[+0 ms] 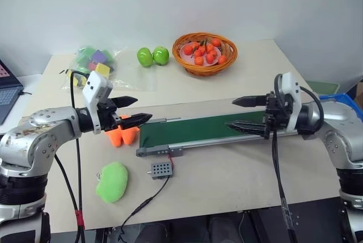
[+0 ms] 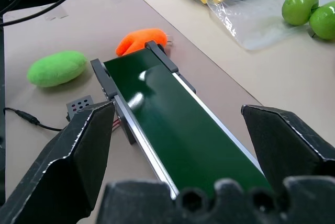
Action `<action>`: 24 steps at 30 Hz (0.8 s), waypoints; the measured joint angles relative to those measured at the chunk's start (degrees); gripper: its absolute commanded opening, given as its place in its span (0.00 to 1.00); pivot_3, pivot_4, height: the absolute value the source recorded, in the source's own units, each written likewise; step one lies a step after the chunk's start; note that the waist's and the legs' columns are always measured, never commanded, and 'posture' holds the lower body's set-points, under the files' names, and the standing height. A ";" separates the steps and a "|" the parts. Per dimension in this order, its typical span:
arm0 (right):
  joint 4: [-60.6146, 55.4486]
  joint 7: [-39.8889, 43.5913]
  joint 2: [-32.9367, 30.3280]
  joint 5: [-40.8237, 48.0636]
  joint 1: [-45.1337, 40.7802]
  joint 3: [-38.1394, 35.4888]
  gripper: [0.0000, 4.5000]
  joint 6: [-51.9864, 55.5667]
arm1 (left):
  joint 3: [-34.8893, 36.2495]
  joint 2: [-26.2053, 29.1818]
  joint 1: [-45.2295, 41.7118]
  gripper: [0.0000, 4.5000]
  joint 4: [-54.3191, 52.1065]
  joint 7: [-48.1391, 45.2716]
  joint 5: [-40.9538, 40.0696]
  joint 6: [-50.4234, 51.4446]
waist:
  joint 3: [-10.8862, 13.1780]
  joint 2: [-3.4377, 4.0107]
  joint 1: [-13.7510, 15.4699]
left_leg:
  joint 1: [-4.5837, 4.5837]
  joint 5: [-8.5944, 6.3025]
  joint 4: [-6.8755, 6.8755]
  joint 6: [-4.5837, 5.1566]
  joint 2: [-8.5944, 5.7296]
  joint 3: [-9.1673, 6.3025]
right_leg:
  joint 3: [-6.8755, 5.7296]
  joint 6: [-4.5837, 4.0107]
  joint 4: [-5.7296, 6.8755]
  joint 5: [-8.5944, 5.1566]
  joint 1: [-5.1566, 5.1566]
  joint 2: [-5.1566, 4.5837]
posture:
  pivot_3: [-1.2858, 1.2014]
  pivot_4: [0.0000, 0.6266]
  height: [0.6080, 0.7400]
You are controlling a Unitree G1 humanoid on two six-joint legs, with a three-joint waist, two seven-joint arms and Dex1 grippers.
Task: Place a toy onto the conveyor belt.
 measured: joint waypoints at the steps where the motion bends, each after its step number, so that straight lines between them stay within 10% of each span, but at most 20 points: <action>1: 0.00 0.00 0.00 0.00 0.00 0.00 1.00 0.00 | 0.00 0.00 0.00 0.99 0.00 0.00 0.00 0.00 | 0.00 0.00 0.00 | 0.00 0.00 0.00 0.00 0.00 0.00 | 0.00 0.00 0.00 0.00 0.00 0.00 | 0.52 0.24 1.00; 24: -1.11 9.66 0.06 -3.88 -5.56 6.61 1.00 -3.03 | 2.17 2.10 -3.12 0.99 8.54 -0.03 6.73 -5.53 | 0.00 0.00 -0.23 | -0.01 0.00 -0.01 0.00 0.02 -0.01 | -0.03 0.00 0.01 0.00 -0.02 0.01 | 0.52 0.24 1.00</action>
